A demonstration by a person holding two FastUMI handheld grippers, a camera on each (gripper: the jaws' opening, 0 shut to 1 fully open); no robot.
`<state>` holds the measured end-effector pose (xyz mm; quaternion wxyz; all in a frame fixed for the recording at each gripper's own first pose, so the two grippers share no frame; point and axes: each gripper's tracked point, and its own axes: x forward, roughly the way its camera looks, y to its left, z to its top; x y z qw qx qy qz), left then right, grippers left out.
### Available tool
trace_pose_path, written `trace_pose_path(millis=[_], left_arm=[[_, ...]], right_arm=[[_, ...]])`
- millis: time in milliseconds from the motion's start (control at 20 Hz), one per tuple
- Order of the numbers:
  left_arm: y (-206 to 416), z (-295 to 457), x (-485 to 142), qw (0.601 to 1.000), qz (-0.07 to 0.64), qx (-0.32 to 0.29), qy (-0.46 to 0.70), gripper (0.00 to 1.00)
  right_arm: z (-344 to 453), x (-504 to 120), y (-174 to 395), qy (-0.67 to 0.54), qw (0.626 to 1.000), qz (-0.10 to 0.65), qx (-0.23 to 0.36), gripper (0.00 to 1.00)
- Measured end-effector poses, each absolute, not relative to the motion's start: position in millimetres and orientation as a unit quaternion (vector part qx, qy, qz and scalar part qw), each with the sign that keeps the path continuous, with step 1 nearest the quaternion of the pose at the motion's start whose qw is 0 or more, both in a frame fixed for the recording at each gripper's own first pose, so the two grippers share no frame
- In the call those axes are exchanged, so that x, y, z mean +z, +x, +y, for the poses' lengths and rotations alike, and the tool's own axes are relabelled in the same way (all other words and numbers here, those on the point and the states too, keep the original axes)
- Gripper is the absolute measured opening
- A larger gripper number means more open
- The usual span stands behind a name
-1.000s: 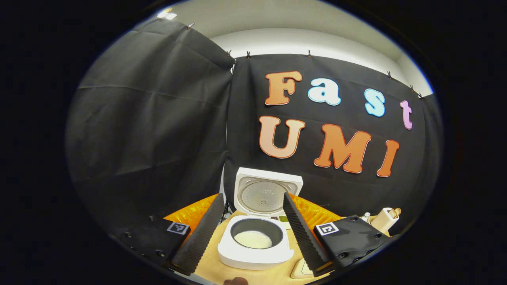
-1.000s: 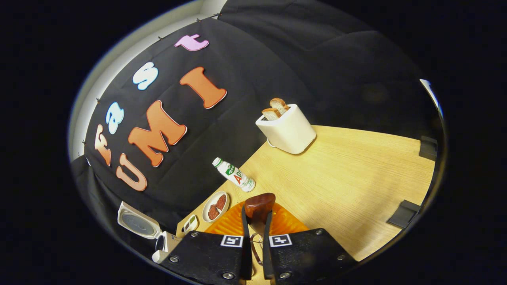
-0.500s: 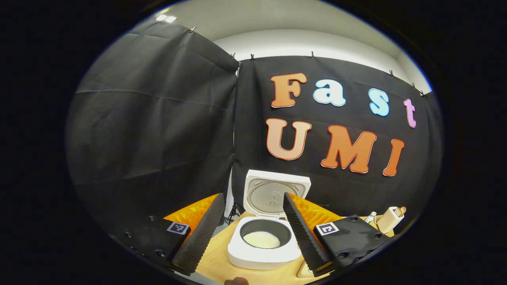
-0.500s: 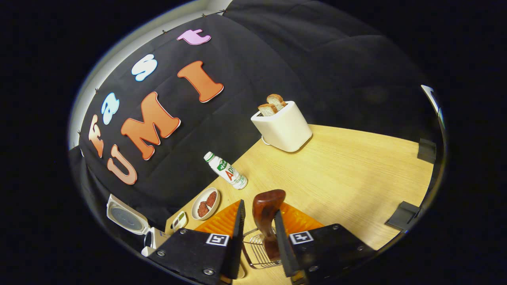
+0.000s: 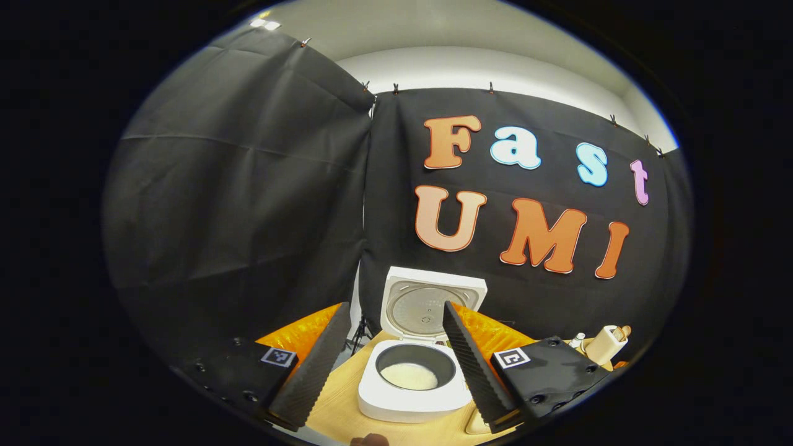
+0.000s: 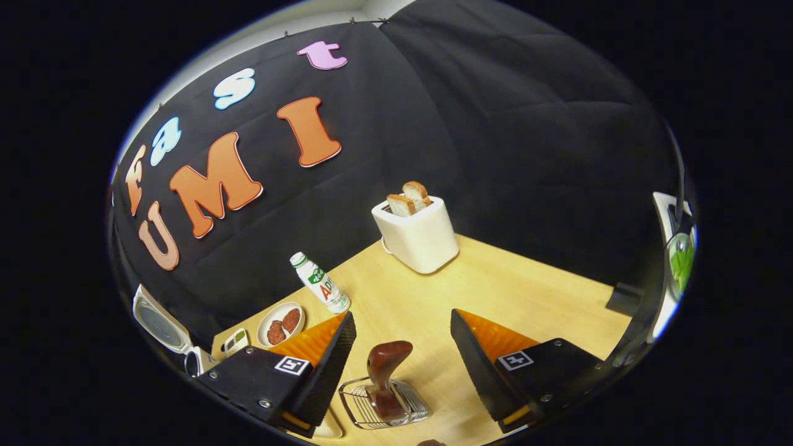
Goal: Close the left gripper, press the button to open the rice cooker; take a wooden spoon from the chopstick holder with the right hand, scoop a spoonful of rice and pour it into the rice cooker, then put the wooden spoon back into the chopstick holder.
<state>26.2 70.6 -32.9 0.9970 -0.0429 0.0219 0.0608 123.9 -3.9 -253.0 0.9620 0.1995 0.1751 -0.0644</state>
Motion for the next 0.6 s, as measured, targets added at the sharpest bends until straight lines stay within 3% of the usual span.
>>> trace_pose_path(millis=[250,600], left_arm=[[48,78,-34,0.997,0.036,0.045,-0.052,1.0],[92,84,2,0.998,0.04,0.01,-0.049,1.0]], right_arm=[[3,-190,114,0.13,0.979,0.143,-0.07,0.95],[74,-133,94,0.085,0.99,0.114,-0.024,0.95]])
